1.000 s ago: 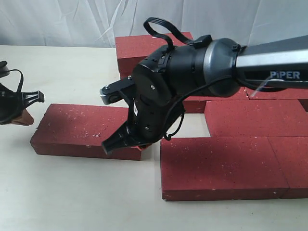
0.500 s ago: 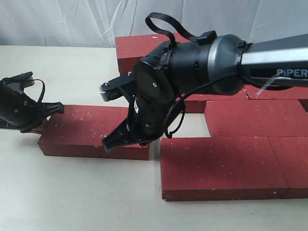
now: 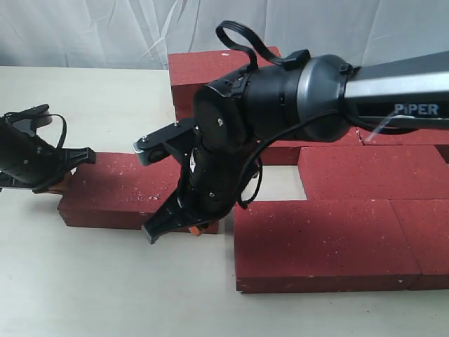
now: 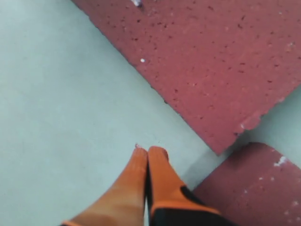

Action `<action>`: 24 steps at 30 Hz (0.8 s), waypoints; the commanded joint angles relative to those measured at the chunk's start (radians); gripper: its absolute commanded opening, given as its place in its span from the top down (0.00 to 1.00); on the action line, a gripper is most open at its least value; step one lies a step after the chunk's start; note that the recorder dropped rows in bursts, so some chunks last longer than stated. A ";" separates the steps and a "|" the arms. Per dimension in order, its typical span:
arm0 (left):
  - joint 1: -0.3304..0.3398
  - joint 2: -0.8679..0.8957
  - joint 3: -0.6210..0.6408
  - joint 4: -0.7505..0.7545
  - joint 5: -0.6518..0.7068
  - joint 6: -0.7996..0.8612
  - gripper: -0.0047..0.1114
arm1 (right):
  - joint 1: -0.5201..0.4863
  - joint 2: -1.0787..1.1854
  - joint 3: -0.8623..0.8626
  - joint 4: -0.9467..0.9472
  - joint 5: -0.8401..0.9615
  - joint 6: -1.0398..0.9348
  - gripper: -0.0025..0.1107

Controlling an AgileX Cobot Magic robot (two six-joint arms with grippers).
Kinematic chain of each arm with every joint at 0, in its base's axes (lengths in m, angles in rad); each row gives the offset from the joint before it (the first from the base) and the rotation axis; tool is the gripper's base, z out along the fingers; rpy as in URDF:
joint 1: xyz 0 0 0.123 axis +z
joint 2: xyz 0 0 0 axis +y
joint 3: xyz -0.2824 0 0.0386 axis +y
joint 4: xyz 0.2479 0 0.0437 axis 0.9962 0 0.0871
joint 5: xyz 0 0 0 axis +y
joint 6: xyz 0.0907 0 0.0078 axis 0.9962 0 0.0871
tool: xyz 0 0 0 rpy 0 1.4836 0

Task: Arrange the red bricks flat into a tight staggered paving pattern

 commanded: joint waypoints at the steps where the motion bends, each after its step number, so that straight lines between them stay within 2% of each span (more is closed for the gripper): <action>1: -0.007 0.010 0.002 -0.034 0.011 0.029 0.96 | -0.001 0.044 -0.004 -0.010 -0.001 -0.015 0.99; 5: -0.007 0.010 0.002 -0.044 0.011 0.030 0.96 | -0.001 0.055 -0.004 -0.055 -0.033 -0.001 0.99; 13: -0.007 0.010 0.002 -0.136 0.029 0.141 0.96 | -0.001 0.053 -0.004 -0.087 -0.035 0.017 0.99; 24: -0.007 0.010 0.002 -0.134 0.029 0.142 0.96 | -0.001 0.053 -0.004 -0.219 -0.033 0.114 0.99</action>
